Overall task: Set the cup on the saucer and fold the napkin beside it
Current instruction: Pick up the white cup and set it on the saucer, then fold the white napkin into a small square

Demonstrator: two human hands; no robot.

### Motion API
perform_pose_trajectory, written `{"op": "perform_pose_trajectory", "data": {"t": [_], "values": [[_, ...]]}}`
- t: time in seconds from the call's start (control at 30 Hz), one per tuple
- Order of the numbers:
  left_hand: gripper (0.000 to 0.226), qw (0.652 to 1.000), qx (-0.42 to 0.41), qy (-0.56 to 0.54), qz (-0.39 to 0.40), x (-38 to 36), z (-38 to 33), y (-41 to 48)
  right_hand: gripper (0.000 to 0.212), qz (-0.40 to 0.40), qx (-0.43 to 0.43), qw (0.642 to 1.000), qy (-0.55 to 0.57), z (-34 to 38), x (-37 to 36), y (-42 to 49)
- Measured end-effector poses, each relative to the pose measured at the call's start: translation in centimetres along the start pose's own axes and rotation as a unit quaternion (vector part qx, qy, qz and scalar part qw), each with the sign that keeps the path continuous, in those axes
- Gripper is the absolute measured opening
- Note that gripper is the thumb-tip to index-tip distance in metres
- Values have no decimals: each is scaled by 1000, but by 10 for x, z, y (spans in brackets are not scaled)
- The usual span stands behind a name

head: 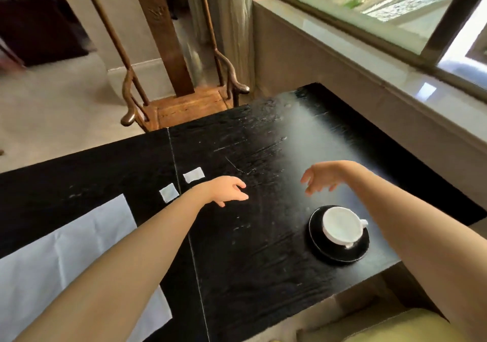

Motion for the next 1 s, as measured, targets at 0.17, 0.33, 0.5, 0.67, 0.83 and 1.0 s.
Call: {"op": "perform_pose_trajectory", "data": {"t": [0.17,0.33,0.5,0.67,0.83,1.0], "values": [[50,997,57,-12,-59,52,85,-48,62,10,75,996,-48,112,6,11],[49,989,93,-29,-108,90,176,-106,62,-18,147,982,-118,232,-3,23],[49,977,130,-96,-140,116,274,-166,60,-8,193,965,-179,347,-36,25],[46,963,167,-122,-173,127,368,-216,61,-16,237,942,-236,445,-79,20],[48,958,183,-117,-185,116,438,-244,57,7,249,936,-248,510,-142,26],[61,947,200,-110,-228,67,497,-250,63,-24,279,929,-241,547,-217,19]]}}
Point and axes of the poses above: each hand's wrist, its own y-axis towards the middle knuckle, its own x-axis out of the back of the hand, z = x × y, the point moved 10 cm from there along y, towards the middle knuckle, and after that the axes turned 9 degrees about -y, right-handed, at the moved point
